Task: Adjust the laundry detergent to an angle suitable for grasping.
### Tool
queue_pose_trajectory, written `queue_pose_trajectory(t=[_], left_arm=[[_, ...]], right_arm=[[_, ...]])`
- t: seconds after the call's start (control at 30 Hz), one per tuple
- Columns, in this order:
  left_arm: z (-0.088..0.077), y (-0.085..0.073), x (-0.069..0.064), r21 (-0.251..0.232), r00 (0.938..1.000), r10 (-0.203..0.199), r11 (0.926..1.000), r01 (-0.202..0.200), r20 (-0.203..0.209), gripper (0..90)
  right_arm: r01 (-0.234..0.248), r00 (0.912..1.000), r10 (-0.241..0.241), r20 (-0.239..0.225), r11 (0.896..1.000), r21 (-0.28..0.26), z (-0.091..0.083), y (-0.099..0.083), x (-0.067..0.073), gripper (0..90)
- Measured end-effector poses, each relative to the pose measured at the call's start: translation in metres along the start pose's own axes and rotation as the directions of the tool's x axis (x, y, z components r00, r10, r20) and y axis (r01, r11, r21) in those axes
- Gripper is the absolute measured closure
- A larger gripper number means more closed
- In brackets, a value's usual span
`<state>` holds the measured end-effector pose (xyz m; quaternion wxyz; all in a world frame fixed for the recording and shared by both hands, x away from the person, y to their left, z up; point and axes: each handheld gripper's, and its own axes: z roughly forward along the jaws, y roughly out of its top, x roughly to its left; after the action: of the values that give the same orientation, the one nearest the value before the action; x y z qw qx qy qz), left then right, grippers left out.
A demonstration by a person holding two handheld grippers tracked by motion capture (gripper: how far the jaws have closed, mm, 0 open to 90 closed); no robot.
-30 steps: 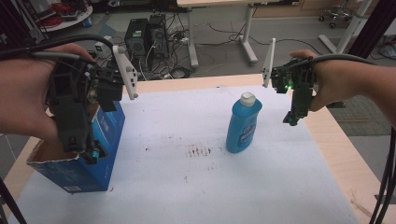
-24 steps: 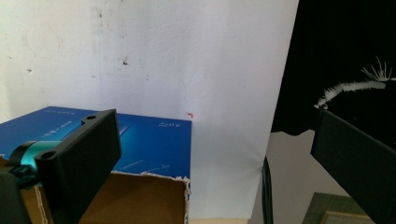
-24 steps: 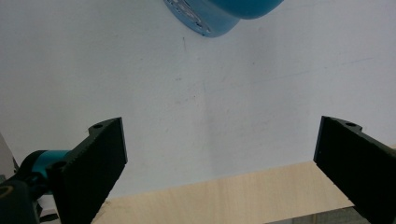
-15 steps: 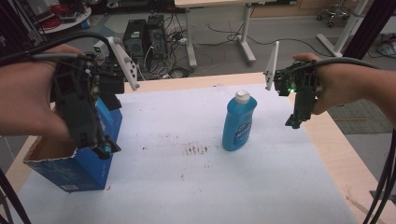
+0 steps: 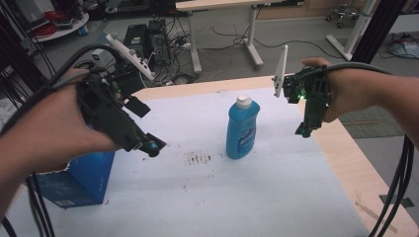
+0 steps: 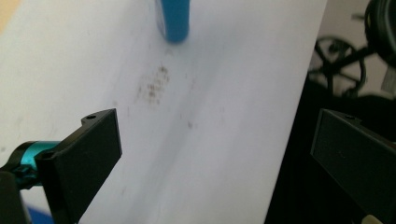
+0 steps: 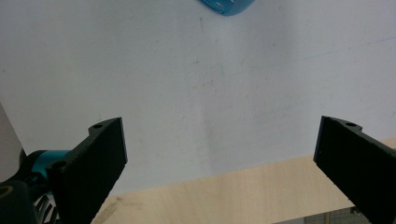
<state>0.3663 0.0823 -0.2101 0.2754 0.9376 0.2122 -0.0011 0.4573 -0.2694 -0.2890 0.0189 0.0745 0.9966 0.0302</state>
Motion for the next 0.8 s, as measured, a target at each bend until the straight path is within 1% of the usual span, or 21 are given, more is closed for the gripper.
queue_pose_trajectory(t=[0.03,0.1,0.17,0.2,0.23,0.3,0.4,0.5,0.53,0.57,0.6,0.63,0.67,0.7,0.73,0.8], left_arm=[[0.004,0.0,0.0,-0.033,0.9999,-0.015,0.9993,0.015,-0.003,1.7],[0.012,0.001,0.002,-0.092,0.9992,-0.039,0.995,0.039,0.0,1.7],[0.021,0.002,0.002,-0.125,0.9982,-0.06,0.9904,0.06,0.004,1.6],[0.021,0.002,0.002,-0.125,0.9982,-0.06,0.9904,0.06,0.004,1.7],[0.03,0.004,0.002,-0.13,0.9979,-0.064,0.9894,0.064,0.001,1.7],[0.039,0.006,0.0,-0.137,0.9975,-0.069,0.9883,0.067,-0.012,1.7],[0.049,0.009,0.0,-0.143,0.9969,-0.073,0.9874,0.068,-0.029,1.7],[0.056,0.012,0.002,-0.169,0.9947,-0.094,0.9819,0.085,-0.042,1.6],[0.058,0.014,0.003,-0.177,0.9939,-0.1,0.98,0.091,-0.045,1.7],[0.06,0.015,0.004,-0.181,0.9937,-0.102,0.9793,0.091,-0.048,1.6],[0.063,0.016,0.005,-0.19,0.993,-0.107,0.9771,0.095,-0.051,1.7],[0.065,0.018,0.006,-0.192,0.9927,-0.107,0.9768,0.095,-0.055,1.7],[0.069,0.02,0.007,-0.199,0.9918,-0.113,0.9749,0.1,-0.058,1.7],[0.072,0.022,0.008,-0.199,0.9917,-0.114,0.9749,0.099,-0.061,1.6],[0.076,0.024,0.009,-0.207,0.9909,-0.122,0.9725,0.107,-0.058,1.6],[0.079,0.025,0.01,-0.207,0.9911,-0.119,0.9728,0.104,-0.061,1.6]], right_arm=[[-0.007,1.0,0.007,-0.002,1.0,0.001,0.0,-0.001,0.001,1.8],[-0.004,1.0,0.004,0.0,1.0,-0.005,0.001,-0.001,0.001,1.8],[-0.002,1.0,0.002,0.003,1.0,-0.002,0.0,-0.001,0.001,1.8],[-0.005,1.0,0.005,-0.001,1.0,0.003,0.0,-0.002,0.002,1.8],[-0.008,1.0,0.008,0.001,1.0,0.002,-0.001,-0.002,0.002,1.8],[0.0,1.0,0.0,0.003,1.0,-0.003,-0.001,-0.002,0.002,1.8],[-0.009,1.0,0.009,0.001,1.0,0.005,-0.002,-0.003,0.004,1.8],[-0.004,1.0,0.004,0.002,1.0,0.003,-0.001,-0.004,0.004,1.8],[-0.012,0.9999,0.012,0.0,1.0,0.007,0.0,-0.004,0.004,1.8],[-0.009,1.0,0.009,-0.001,1.0,0.006,0.0,-0.005,0.004,1.8],[-0.006,1.0,0.006,0.0,1.0,0.004,0.001,-0.005,0.004,1.8],[-0.014,0.9999,0.014,-0.001,1.0,0.007,0.001,-0.005,0.005,1.8],[-0.005,1.0,0.005,-0.002,1.0,0.005,0.002,-0.006,0.005,1.8],[-0.008,1.0,0.008,-0.003,1.0,0.007,0.002,-0.006,0.005,1.8],[-0.006,1.0,0.006,-0.001,1.0,0.005,0.003,-0.006,0.005,1.8],[-0.011,0.9999,0.011,-0.004,1.0,0.007,0.003,-0.007,0.006,1.8]])
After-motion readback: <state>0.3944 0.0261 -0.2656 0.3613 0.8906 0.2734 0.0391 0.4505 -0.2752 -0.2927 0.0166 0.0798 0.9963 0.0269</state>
